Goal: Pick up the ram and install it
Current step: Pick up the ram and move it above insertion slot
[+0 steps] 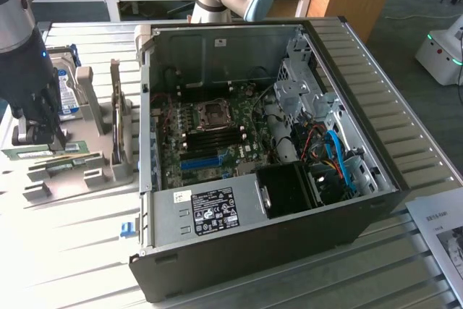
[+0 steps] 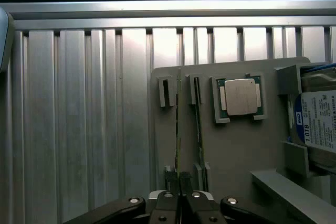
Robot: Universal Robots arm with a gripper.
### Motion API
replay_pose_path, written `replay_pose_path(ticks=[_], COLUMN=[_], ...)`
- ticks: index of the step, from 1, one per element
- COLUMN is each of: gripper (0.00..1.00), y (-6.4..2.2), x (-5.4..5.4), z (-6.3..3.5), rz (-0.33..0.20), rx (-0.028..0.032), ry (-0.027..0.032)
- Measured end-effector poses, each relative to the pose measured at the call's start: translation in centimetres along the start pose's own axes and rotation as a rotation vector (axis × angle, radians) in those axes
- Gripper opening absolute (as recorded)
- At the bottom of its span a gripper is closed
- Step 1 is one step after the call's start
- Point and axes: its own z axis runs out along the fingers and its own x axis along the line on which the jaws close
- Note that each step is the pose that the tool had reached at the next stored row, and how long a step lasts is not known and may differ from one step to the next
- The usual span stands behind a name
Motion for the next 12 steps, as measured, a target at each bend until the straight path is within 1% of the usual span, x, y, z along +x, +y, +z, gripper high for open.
replay_pose_path(ticks=[12], gripper=[0.12], y=[0.00], x=[0.00], z=[0.00], rz=[0.000], rx=[0.0000], ry=[0.0000])
